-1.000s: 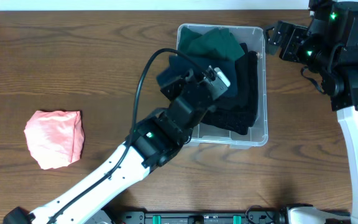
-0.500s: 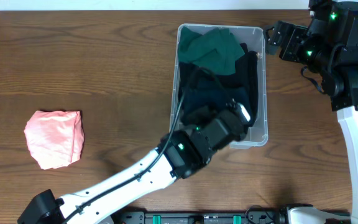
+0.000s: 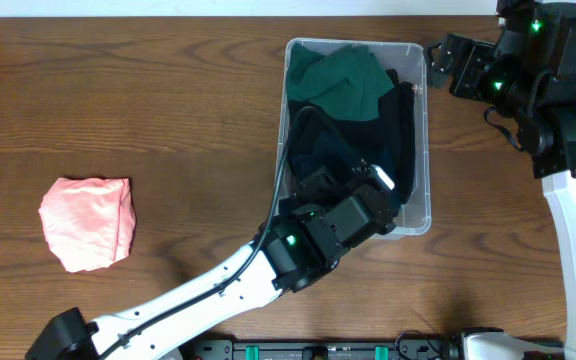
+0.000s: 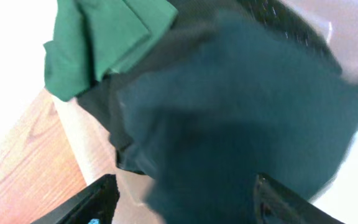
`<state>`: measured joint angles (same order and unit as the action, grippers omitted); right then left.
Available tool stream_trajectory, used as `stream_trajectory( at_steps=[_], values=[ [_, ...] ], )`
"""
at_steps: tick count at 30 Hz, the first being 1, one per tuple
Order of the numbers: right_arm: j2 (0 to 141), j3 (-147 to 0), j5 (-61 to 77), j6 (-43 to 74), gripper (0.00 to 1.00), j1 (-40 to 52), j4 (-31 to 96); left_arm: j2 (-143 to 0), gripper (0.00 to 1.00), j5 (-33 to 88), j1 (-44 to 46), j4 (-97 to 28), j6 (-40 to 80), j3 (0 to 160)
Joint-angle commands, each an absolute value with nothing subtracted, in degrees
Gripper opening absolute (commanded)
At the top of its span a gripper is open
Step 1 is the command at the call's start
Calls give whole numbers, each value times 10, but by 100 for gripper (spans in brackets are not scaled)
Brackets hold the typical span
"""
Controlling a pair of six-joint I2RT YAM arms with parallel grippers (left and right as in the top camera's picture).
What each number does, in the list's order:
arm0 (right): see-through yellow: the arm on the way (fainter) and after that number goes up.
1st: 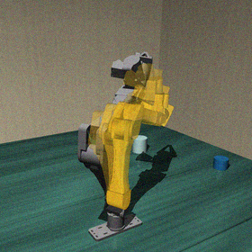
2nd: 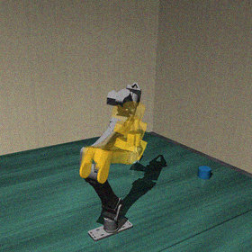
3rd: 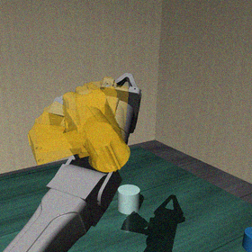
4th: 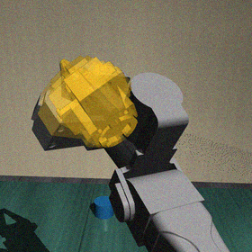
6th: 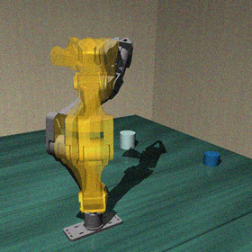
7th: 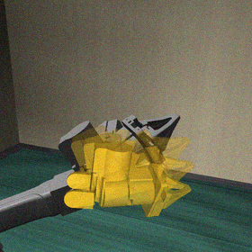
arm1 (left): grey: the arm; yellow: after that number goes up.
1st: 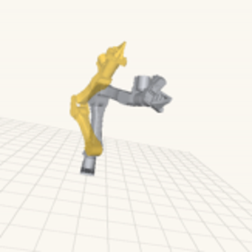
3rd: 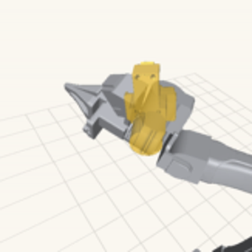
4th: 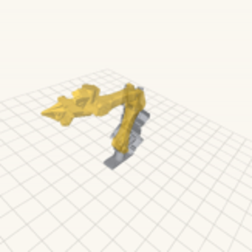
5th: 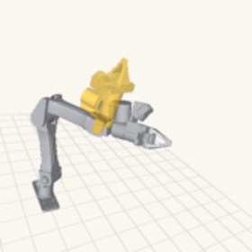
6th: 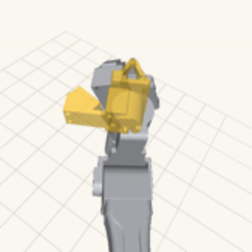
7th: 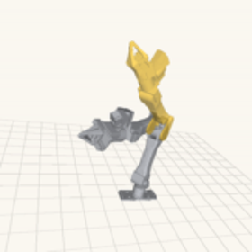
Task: Pack container
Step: 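Carry the dark teal cloth right and lower it into the bin, then release and press the teal cloth into the bin's lower part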
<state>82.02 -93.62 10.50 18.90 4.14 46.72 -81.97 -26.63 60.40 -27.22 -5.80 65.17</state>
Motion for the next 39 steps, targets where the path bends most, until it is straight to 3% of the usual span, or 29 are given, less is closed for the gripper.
stream_trajectory(
  at_steps=[1,4,10,12,20,29,39],
  values=[
    [818,-937,104,193,99,38,468,-776,72,-292,602,-255,-49,667],
    [818,-937,104,193,99,37,468,-748,72,-292,599,-220,-49,667],
    [818,-937,104,193,99,38,468,-751,45,-225,578,-183,-40,667],
    [818,-937,104,193,99,38,468,-772,42,-184,569,-183,-17,667],
    [818,-937,104,193,99,38,478,-878,40,-69,562,-119,-12,667],
    [818,-937,104,193,99,38,478,-999,39,-20,562,-92,-5,667],
    [818,-937,104,193,99,38,478,-1011,39,-19,562,-113,53,667]
  ],
)
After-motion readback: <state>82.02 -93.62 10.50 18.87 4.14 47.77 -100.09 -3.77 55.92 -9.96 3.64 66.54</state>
